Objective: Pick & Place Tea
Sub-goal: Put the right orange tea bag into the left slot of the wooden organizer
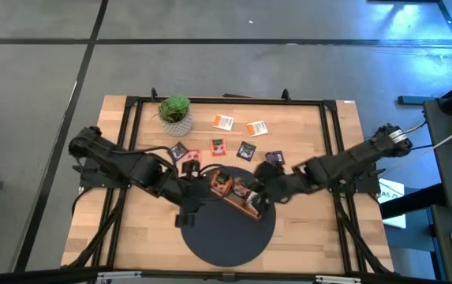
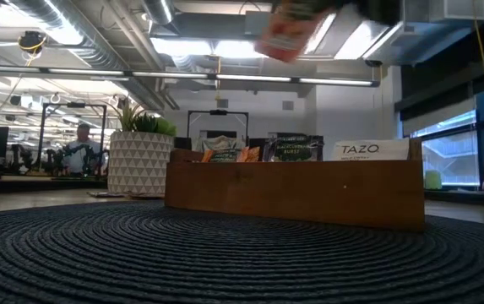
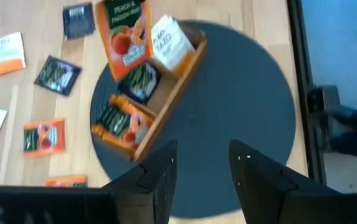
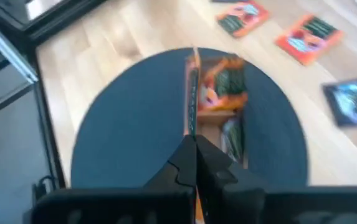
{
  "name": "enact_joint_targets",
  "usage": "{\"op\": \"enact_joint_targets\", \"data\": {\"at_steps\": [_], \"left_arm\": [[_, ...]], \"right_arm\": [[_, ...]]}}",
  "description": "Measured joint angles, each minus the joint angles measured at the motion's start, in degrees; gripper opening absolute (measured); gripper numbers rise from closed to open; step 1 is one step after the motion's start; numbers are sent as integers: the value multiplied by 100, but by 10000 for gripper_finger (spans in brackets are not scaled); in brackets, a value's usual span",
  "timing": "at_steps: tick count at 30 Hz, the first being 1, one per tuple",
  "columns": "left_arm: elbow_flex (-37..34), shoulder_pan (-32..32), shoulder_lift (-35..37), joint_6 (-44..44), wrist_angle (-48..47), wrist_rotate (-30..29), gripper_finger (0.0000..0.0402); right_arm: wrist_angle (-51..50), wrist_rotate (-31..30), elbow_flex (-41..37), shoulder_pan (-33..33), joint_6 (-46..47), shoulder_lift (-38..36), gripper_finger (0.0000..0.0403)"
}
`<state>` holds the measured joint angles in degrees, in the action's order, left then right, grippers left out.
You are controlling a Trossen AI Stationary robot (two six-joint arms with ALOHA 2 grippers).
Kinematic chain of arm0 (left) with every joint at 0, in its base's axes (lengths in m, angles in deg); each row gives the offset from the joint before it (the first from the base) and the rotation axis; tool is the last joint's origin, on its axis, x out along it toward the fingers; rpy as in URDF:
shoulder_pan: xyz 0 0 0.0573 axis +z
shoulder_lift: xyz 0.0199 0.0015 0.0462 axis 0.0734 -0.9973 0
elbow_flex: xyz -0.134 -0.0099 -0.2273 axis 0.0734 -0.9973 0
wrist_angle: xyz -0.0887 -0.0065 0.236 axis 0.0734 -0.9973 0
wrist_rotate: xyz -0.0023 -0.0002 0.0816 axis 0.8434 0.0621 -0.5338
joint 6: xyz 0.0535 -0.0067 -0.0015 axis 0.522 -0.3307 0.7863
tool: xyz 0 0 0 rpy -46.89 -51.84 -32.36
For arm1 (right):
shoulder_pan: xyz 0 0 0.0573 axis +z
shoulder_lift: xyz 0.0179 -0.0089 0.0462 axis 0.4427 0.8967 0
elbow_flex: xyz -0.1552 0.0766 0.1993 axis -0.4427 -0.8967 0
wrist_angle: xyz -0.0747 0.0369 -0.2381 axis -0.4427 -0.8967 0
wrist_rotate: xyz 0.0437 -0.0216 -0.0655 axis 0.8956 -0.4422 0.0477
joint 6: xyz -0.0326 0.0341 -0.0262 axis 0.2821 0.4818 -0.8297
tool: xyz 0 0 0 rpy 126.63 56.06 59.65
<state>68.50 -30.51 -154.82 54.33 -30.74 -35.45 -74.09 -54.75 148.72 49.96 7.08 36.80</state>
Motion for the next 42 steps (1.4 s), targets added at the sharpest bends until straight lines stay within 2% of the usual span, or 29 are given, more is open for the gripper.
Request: {"op": "enact_joint_targets", "data": {"at_steps": [7,15,21,28,36,42], "left_arm": [[0,-147,128,144,-298,-9,141],[0,-176,128,354,-698,-9,141],[0,-174,125,453,-993,-15,141],[1,-174,125,603,-1021,-18,141],[2,-174,125,605,-1010,-214,141],[3,-174,124,605,-1008,-216,141]], "right_arm": [[947,947,-2,-834,-739,619,0],[976,1549,179,-1379,-1075,1446,0],[894,1898,562,-1528,-1324,2068,0],[-40,1921,1150,-1561,-1606,2527,0],[-650,1643,1865,-1602,-1733,2511,2],[-748,1679,1875,-1646,-1720,2524,3]]}}
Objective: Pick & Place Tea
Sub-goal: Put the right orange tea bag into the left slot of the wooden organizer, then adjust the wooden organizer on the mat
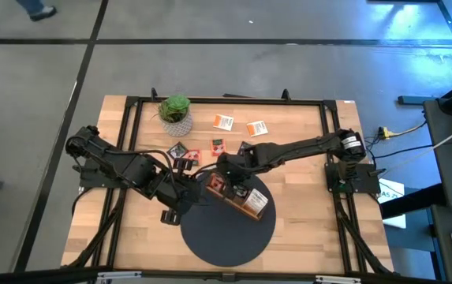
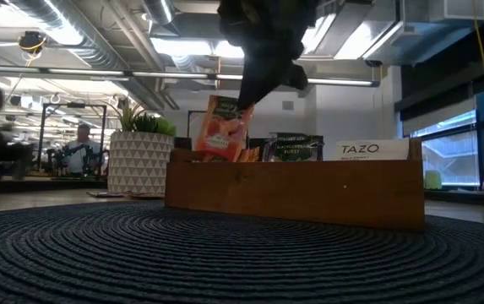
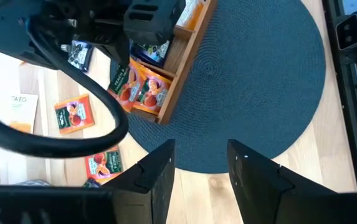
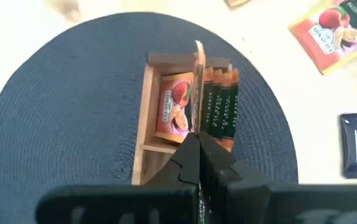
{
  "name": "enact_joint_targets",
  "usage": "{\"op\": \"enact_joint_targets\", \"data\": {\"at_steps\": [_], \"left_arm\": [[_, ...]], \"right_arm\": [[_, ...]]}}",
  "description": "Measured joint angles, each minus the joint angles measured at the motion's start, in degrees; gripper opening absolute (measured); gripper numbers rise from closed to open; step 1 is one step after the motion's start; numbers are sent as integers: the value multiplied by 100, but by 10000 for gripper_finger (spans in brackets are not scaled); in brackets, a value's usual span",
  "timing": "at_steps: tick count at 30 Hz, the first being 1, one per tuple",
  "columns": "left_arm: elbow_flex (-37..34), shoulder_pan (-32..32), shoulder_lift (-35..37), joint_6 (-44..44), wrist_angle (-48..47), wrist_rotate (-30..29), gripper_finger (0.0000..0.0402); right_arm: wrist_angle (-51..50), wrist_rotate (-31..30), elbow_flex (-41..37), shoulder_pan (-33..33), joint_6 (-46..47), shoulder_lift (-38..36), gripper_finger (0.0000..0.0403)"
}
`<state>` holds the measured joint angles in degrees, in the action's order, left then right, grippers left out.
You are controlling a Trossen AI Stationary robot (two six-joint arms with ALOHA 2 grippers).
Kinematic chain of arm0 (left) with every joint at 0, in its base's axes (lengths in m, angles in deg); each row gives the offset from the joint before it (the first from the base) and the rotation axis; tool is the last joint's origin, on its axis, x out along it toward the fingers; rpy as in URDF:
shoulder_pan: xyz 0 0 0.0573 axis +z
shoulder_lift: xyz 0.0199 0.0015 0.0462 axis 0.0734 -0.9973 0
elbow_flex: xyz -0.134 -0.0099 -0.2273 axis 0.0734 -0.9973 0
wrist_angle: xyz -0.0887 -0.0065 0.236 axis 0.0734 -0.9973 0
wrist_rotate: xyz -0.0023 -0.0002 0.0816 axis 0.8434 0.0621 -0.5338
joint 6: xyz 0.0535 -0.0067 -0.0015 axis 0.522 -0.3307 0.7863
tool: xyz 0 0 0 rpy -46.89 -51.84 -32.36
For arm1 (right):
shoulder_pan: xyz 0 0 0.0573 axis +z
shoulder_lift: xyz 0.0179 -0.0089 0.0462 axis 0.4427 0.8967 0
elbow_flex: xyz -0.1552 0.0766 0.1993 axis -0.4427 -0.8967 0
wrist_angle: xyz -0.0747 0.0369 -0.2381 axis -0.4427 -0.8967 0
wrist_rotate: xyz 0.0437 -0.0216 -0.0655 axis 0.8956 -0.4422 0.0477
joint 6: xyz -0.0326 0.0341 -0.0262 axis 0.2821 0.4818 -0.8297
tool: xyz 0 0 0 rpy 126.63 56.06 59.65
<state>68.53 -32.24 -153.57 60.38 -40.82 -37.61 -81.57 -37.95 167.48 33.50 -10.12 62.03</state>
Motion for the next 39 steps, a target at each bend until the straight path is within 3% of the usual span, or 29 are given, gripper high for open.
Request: {"op": "enact_joint_targets", "data": {"at_steps": [8,26,39], "left_arm": [[1,0,-1,-2,2,2,141],[1,0,-3,-2,46,2,141],[1,0,-3,0,44,2,141]], "right_arm": [[23,275,-15,6,92,245,4],[239,270,-15,7,-26,425,8],[254,234,159,73,-47,340,107]]}}
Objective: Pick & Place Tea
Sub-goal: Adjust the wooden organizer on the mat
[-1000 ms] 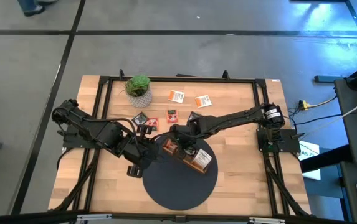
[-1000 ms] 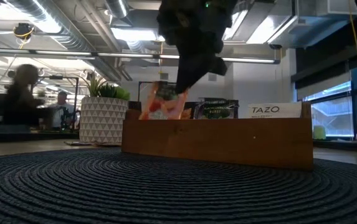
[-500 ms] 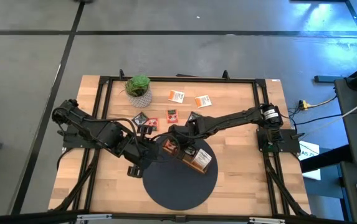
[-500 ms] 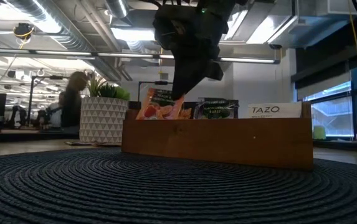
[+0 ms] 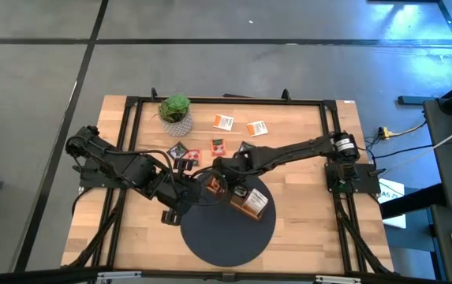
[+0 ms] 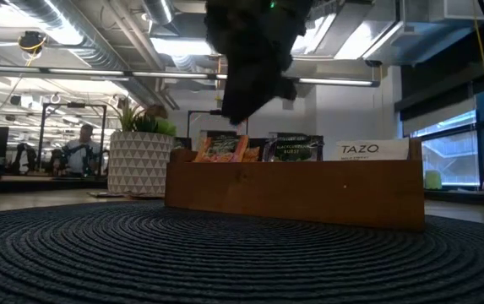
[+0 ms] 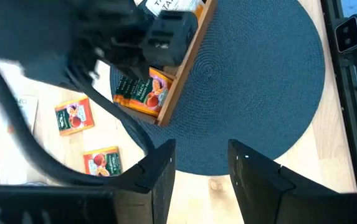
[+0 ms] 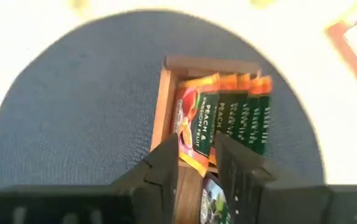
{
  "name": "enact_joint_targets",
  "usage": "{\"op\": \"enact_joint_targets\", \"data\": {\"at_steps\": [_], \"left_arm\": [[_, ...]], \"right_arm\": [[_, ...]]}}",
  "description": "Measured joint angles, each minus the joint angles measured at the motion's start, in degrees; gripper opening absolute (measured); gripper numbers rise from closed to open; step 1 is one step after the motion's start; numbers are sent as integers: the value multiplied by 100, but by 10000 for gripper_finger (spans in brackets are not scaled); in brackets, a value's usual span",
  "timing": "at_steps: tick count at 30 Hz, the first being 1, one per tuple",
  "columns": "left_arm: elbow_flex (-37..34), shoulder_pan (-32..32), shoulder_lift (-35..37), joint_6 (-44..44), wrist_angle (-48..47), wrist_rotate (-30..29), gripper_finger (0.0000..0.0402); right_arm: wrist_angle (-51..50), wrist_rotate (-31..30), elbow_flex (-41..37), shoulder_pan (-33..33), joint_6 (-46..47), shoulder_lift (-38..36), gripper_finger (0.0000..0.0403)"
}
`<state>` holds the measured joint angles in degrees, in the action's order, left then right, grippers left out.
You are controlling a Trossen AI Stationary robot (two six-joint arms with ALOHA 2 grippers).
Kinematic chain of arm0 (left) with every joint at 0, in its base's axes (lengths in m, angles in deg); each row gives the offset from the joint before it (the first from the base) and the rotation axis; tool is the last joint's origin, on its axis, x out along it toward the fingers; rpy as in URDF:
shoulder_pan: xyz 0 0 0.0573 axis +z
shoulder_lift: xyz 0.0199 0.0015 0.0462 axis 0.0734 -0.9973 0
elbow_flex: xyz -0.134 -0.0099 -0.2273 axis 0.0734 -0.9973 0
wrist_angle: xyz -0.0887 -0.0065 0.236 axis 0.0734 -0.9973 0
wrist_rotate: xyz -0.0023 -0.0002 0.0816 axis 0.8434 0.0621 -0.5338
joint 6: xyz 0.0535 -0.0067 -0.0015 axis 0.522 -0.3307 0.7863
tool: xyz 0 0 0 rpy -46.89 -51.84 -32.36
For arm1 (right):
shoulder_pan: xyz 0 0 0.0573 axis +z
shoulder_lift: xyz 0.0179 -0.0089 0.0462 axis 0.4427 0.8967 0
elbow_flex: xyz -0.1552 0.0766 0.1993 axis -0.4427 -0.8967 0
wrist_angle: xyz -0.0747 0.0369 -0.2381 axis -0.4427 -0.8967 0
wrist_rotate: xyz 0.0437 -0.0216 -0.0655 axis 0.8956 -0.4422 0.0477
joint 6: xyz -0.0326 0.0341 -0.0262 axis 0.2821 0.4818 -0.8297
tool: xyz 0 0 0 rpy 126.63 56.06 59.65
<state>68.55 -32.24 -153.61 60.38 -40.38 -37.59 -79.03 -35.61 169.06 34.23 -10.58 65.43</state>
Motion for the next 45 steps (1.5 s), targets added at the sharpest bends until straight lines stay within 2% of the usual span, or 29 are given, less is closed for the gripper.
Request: {"op": "enact_joint_targets", "data": {"at_steps": [6,11,15,19,23,26,29,38,45], "left_arm": [[0,-4,0,0,2,4,141],[0,7,0,-5,9,-4,141],[0,15,0,146,48,-9,141],[0,33,0,160,200,-65,141],[0,33,0,153,221,-68,141],[0,31,0,149,222,-68,141],[0,33,0,148,254,-68,141],[0,33,0,146,517,-66,141],[0,33,0,146,516,-66,141]], "right_arm": [[-383,46,47,838,-74,-283,119],[-663,54,-1,1593,457,-276,119],[-717,17,-61,1891,1146,-276,119],[-699,38,-488,1968,1566,-267,119],[-9,469,-1127,2041,1840,-266,119],[298,516,-1466,2055,2142,-263,119],[166,497,-1730,2038,2441,-263,119],[-381,-177,-1850,1964,2702,-261,120],[-410,-427,-1850,1621,2261,-261,120]]}}
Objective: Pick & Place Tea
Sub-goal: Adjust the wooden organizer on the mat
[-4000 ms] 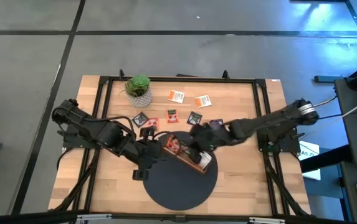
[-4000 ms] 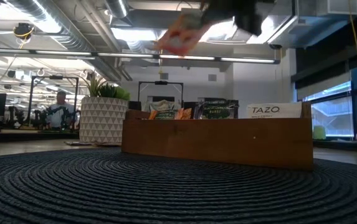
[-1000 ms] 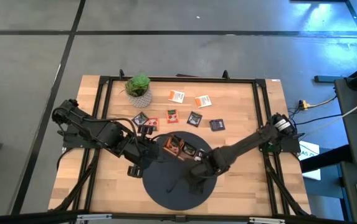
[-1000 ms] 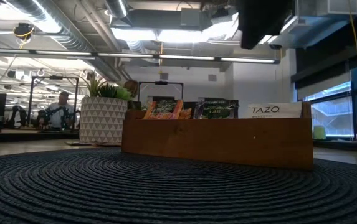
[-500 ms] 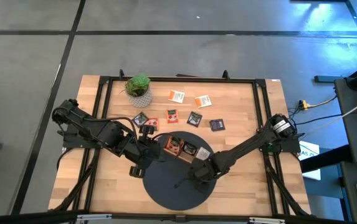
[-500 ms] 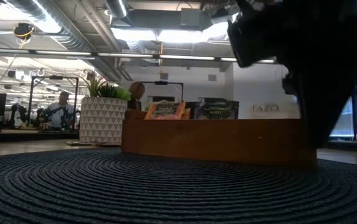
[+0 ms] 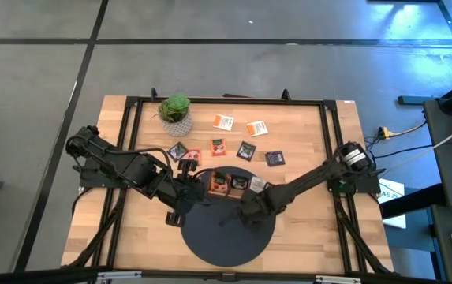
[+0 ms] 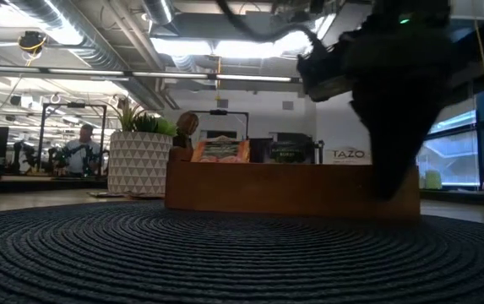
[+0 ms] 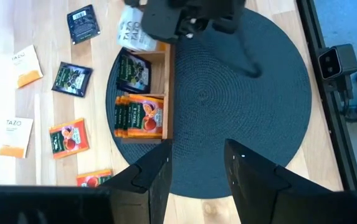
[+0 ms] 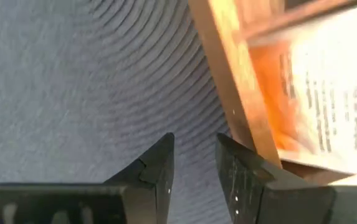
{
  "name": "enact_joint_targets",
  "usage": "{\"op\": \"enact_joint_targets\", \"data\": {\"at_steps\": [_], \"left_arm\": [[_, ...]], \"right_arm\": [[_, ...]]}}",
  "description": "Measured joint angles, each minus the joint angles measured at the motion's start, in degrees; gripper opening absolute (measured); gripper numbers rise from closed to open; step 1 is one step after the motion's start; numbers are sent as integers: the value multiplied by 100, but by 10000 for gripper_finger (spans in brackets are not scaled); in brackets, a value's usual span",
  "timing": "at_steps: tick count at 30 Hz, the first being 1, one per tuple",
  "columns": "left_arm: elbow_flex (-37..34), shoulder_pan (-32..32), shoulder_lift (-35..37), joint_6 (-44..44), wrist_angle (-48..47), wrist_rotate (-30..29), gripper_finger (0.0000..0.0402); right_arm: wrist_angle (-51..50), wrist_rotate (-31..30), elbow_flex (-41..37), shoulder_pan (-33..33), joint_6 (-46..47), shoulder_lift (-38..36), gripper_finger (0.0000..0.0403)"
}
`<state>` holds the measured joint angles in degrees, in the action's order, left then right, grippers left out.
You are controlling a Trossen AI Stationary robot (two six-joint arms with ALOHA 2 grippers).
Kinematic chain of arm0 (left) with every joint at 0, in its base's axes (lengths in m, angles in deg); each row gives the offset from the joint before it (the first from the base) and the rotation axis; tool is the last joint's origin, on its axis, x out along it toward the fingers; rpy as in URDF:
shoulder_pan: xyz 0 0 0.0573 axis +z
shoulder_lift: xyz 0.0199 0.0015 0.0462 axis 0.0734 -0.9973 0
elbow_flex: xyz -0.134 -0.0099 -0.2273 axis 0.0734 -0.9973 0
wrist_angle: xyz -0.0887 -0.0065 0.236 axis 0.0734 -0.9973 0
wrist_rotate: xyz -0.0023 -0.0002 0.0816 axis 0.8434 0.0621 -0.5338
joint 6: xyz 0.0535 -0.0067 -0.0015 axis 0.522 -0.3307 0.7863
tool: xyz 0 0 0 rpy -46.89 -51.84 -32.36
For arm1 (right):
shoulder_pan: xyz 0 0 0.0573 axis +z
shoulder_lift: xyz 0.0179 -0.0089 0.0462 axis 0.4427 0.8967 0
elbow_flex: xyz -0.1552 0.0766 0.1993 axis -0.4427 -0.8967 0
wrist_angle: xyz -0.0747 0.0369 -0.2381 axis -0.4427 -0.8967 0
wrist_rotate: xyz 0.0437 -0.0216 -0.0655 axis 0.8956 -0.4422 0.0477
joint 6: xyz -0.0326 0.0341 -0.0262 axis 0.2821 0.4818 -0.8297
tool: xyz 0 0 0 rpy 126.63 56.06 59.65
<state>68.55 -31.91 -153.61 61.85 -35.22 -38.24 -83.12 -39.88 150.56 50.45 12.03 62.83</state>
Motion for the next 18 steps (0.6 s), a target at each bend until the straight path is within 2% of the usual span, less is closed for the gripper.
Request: {"op": "enact_joint_targets", "data": {"at_steps": [7,10,12,15,18], "left_arm": [[0,0,0,2,-2,0,141],[0,0,0,0,-9,0,141],[0,-2,0,0,-35,0,141],[0,-7,0,1,-44,28,141],[0,-34,0,13,-44,17,141]], "right_arm": [[240,8,0,-291,-442,0,120],[174,72,107,-297,-433,-57,120],[28,-95,228,-182,-363,-265,120],[-474,-517,305,117,-17,-740,120],[-1444,-940,219,494,508,-1153,120]]}}
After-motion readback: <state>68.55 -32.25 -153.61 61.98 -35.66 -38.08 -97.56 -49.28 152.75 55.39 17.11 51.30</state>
